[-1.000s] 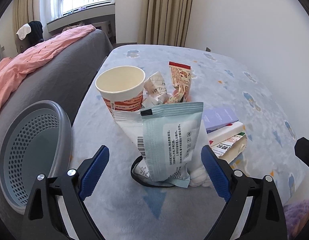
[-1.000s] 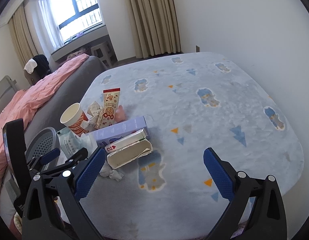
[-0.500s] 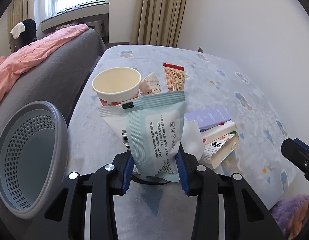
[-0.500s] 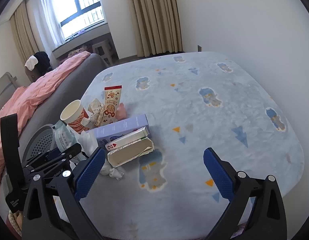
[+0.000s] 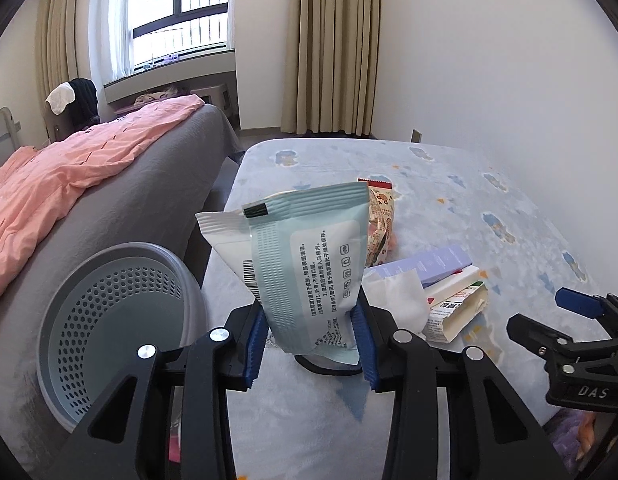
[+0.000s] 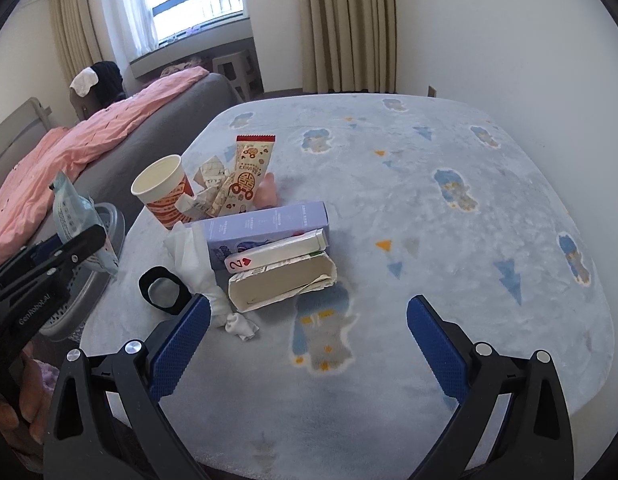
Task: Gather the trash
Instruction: 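Lift the wipe packet with the left gripper while the right gripper grasps the cardboard box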
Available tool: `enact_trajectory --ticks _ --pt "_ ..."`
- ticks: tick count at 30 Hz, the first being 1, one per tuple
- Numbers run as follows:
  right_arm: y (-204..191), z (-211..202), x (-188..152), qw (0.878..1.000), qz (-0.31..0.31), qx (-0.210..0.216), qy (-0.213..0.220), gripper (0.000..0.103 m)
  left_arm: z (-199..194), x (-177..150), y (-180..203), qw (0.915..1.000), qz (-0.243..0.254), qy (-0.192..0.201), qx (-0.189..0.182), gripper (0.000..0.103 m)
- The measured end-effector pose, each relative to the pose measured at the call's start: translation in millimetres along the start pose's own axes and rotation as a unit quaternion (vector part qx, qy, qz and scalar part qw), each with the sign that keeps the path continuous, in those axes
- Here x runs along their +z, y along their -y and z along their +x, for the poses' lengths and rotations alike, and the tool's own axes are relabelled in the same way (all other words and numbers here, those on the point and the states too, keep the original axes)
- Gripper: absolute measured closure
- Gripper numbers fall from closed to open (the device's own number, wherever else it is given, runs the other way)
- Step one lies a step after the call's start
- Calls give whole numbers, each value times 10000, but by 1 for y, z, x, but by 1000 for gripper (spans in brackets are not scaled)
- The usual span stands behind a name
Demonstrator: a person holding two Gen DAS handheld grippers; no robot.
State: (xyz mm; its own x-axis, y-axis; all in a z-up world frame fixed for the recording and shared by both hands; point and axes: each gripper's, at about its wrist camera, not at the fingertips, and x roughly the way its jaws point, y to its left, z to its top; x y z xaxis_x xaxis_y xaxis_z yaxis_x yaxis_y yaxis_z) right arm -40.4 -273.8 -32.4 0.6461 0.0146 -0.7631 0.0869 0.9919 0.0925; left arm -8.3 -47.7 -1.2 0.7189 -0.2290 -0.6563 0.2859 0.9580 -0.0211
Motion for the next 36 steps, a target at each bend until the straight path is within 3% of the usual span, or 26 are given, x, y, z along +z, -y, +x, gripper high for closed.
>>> enact_trajectory --ticks 11,21,30,32,33,36 --pt "-10 56 10 9975 -392 347 -475 6 -18 0 -28 9996 -265 116 7 65" --pt "-20 84 11 9952 -725 55 -654 6 -16 2 -28 9995 -297 74 -48 65" --pt "-15 98 12 9951 -635 162 -735 6 -13 3 -30 9995 -301 39 -38 65" --pt "-15 98 12 9952 -609 253 -717 10 -13 3 -30 9995 -305 31 -29 65" --pt "-16 99 12 9950 -626 261 -735 21 -13 3 -30 9995 -305 29 -17 65" --pt "-17 94 11 9953 -610 272 -708 21 -14 2 -32 9995 -313 24 15 65"
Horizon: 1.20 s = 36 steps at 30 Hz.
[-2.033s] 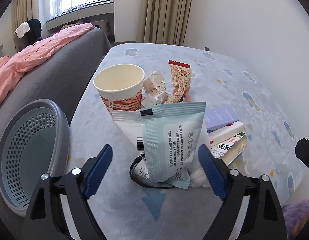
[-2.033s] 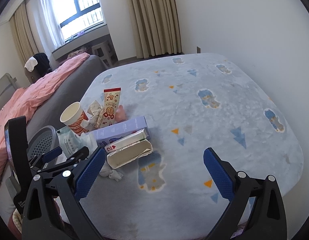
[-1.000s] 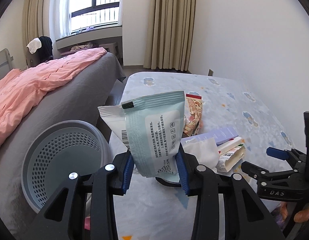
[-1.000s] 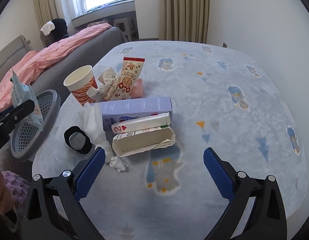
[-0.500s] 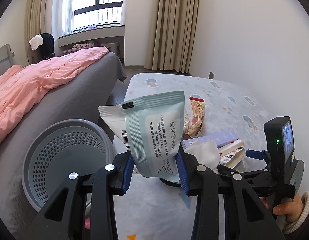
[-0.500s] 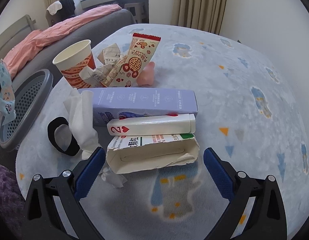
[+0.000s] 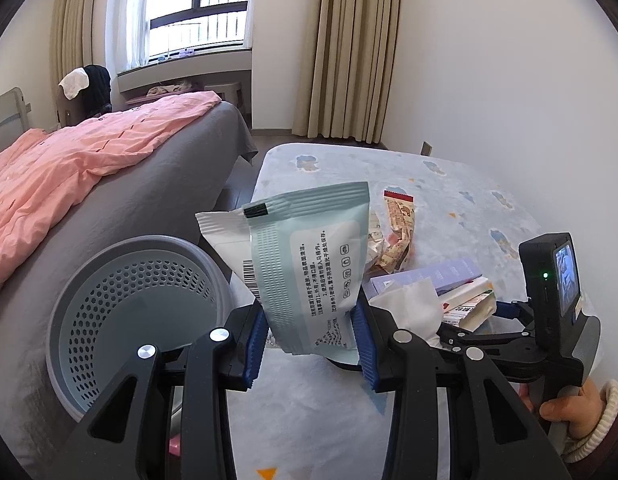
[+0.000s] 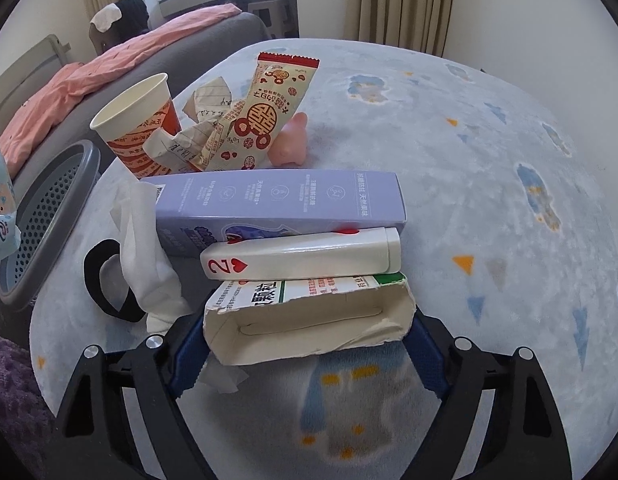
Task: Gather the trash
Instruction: 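Lift the wipe packet with the left gripper while the right gripper grasps the cardboard box, then carry both items over the wastebasket and open both grippers to drop them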
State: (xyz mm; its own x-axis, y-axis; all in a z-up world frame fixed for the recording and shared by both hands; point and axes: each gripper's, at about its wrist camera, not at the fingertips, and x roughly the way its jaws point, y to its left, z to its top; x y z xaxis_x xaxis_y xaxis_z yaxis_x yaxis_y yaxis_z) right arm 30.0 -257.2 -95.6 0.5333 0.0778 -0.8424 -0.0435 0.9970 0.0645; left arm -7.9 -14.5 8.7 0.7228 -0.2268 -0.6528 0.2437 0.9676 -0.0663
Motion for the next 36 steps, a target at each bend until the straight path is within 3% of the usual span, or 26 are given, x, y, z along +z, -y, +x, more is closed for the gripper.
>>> enact_trajectory --ticks 6,15,19,25,30,36 --pt "3 -20 -9 9995 226 -210 94 21 0 -1 -4 9999 -45 -21 88 65" --pt "22 -65 -10 9921 883 -624 637 21 -5 -4 -20 9996 -133 13 251 65" --pt "4 -80 -5 9924 817 -376 841 21 -11 -7 -34 9991 -197 17 377 65" --pt "-56 -92 16 9936 369 264 1035 21 -21 -13 -66 9975 -330 -106 612 65" --pt "-109 -90 42 9905 32 940 1006 21 -35 -12 -101 9952 -418 -119 874 65" --pt "-176 -73 67 9839 -487 1449 924 21 -39 -6 -142 9908 -464 -127 1267 65"
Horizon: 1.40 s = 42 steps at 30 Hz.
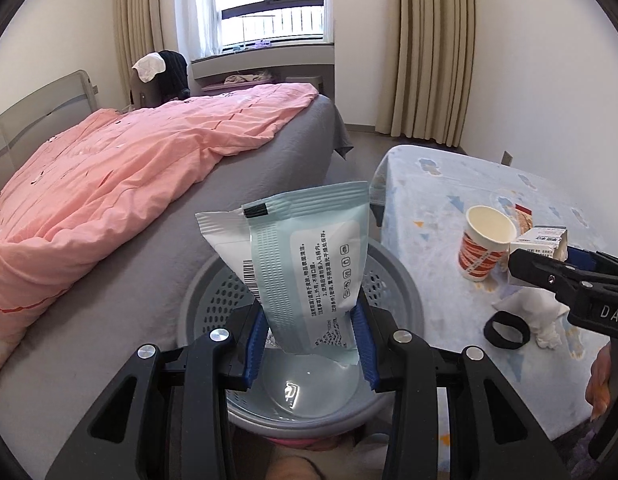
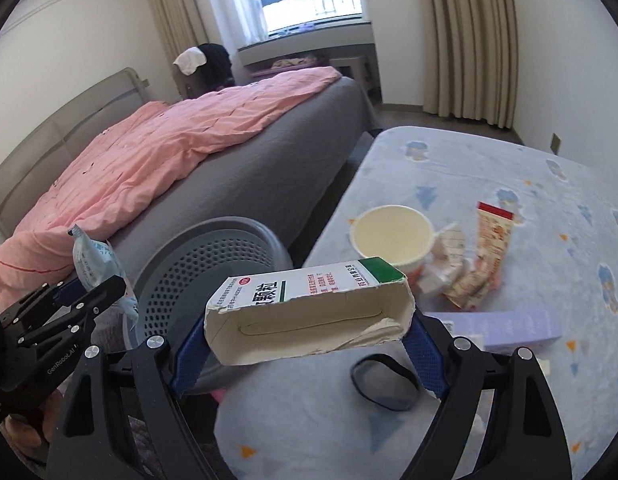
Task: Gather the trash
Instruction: 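Carry both items over the wastebasket and open both grippers to drop them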
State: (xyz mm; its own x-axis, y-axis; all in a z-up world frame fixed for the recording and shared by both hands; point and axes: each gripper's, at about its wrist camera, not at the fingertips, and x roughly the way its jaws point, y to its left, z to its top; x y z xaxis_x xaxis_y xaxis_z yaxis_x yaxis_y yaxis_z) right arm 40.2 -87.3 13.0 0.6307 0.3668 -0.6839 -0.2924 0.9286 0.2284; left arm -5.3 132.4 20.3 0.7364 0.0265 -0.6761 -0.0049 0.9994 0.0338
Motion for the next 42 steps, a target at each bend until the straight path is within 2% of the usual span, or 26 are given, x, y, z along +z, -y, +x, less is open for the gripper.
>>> enact_trajectory --ticks 8,12,19,27,28,30,31,37,42 --pt "-41 61 6 9972 -444 449 -395 21 32 -5 -43 9976 -545 -389 162 65" --pt "-45 82 6 9960 -410 562 -560 21 45 -7 -51 9967 -583 -507 263 65" --pt "-48 99 5 9949 -508 584 -648 20 63 -8 -55 9954 -585 -677 328 65" --pt "-50 102 6 9948 -516 597 -646 19 66 -7 -56 9952 -642 -676 287 65" --pt "-50 101 7 9950 -518 593 -610 18 66 -7 -57 9951 -653 -680 294 61" --pt "-49 98 8 9955 -497 623 -519 8 65 -7 -58 9948 -687 -680 319 55" --pt "-49 96 8 9957 -480 636 -478 6 64 -7 -60 9947 -716 -665 335 50" --pt "-49 95 10 9960 -464 608 -466 6 61 -8 -66 9939 -786 -601 484 39" --pt "-51 94 10 9958 -496 596 -479 6 60 -9 -70 9937 -813 -567 532 38"
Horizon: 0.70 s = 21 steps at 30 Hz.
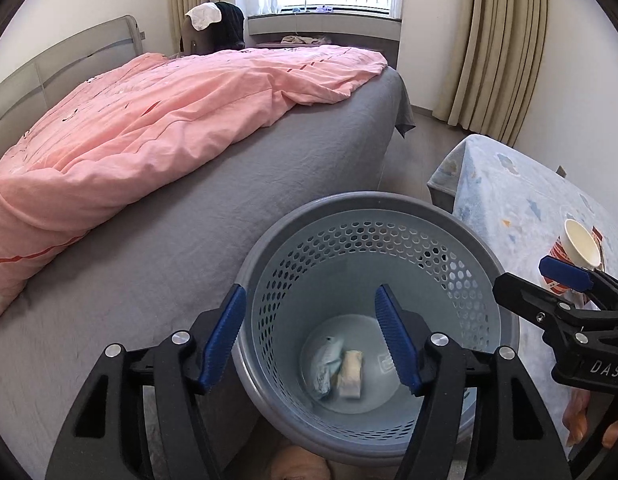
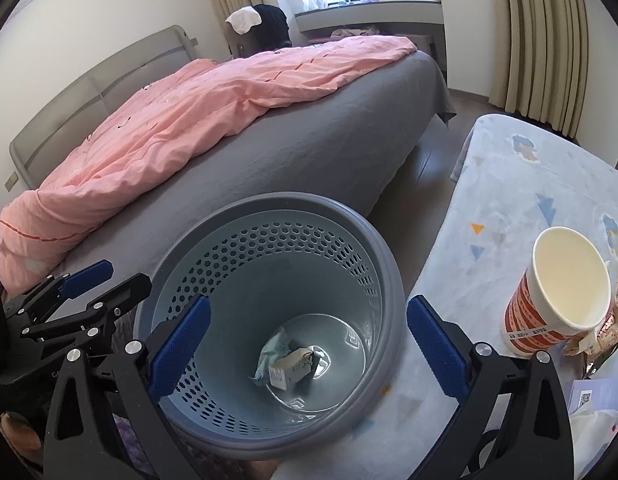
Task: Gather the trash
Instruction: 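Carry both items over the wastebasket and open both grippers to drop them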
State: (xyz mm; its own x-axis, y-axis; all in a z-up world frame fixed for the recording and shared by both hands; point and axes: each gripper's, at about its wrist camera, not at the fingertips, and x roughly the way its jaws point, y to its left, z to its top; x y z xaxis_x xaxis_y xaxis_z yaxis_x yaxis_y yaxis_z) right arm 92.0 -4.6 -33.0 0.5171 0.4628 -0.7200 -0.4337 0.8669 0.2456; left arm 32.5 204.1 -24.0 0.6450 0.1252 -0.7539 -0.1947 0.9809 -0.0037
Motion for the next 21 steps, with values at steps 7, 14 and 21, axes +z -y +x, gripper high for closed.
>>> enact_trajectory --ticks 7,14,21 --pt "0 0 -1 10000 33 -7 6 6 0 0 -3 10000 -47 15 2 36" --pt "0 0 -1 10000 39 -3 -3 6 0 0 -3 10000 -51 17 -6 36" --pt "-1 -2 -1 10000 44 -8 14 6 -2 0 -3 10000 -66 52 -9 36"
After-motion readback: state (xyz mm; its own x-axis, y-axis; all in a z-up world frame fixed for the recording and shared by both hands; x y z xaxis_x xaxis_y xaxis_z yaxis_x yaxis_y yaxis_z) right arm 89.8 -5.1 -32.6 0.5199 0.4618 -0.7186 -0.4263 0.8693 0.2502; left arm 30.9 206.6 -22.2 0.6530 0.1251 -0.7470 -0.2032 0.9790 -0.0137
